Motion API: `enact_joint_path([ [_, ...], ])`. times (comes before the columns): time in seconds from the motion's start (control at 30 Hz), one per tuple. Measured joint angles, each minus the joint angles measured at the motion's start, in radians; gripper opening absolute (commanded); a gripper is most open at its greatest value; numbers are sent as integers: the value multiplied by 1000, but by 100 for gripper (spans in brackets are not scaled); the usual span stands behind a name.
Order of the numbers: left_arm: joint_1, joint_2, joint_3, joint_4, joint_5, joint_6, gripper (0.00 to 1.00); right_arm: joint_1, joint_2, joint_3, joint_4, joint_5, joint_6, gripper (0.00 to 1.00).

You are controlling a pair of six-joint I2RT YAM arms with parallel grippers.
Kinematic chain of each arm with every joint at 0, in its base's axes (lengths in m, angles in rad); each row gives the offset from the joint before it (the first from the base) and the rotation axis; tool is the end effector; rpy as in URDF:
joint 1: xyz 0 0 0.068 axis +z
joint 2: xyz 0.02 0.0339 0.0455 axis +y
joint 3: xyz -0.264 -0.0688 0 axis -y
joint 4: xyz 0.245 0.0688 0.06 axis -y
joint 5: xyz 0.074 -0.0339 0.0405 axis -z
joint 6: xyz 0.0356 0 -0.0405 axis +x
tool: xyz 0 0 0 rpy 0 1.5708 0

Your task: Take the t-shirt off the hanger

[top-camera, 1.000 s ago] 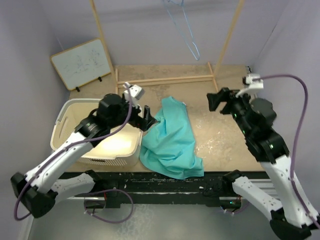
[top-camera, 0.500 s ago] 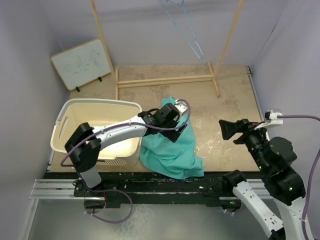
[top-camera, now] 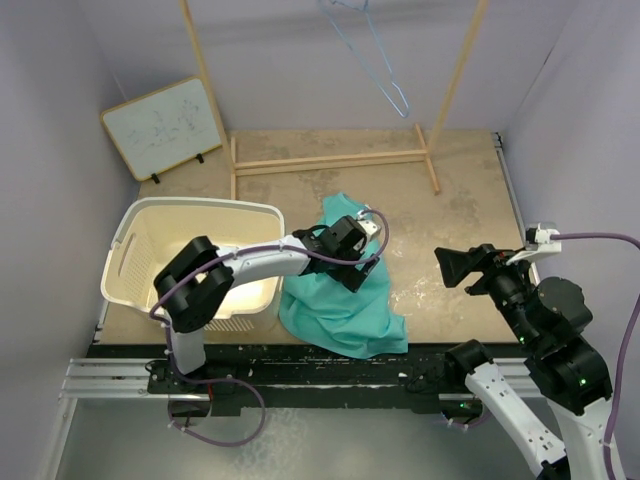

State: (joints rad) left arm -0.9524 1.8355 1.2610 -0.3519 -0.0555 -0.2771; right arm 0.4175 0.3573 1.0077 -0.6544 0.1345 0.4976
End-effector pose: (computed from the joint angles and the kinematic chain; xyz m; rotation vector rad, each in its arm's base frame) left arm 0.2295 -0.3192 0.1980 0.8226 2.4142 -0.4332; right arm 0.0390 0.0121 0.4015 0.1718 1.5987 0.6089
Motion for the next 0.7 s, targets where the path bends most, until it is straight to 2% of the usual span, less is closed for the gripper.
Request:
enact_joint_path([
  [0.03, -1, 17, -2, 2, -1, -2, 100, 0, -1, 0, 0, 0, 0, 84],
  [0.1, -4, 51, -11, 8, -5, -11, 88, 0, -3, 0, 0, 0, 0, 84],
  [0.17, -6, 74, -18, 6, -15, -17, 61, 0, -5, 0, 0, 0, -1, 84],
  [0.23, -10, 77, -17, 10, -30, -26, 11, 0, -5, 0, 0, 0, -2, 84],
  [0.27, -11, 78, -16, 7, -32, -30, 0, 0, -5, 0, 0, 0, -2, 84],
  [0.53, -12, 69, 78, -131, -72, -25, 0, 0, -4, 0, 0, 2, -3, 84],
  [0.7, -7, -82, 195, -273, -173, 9, 0, 0, -4, 0, 0, 2, -2, 84],
])
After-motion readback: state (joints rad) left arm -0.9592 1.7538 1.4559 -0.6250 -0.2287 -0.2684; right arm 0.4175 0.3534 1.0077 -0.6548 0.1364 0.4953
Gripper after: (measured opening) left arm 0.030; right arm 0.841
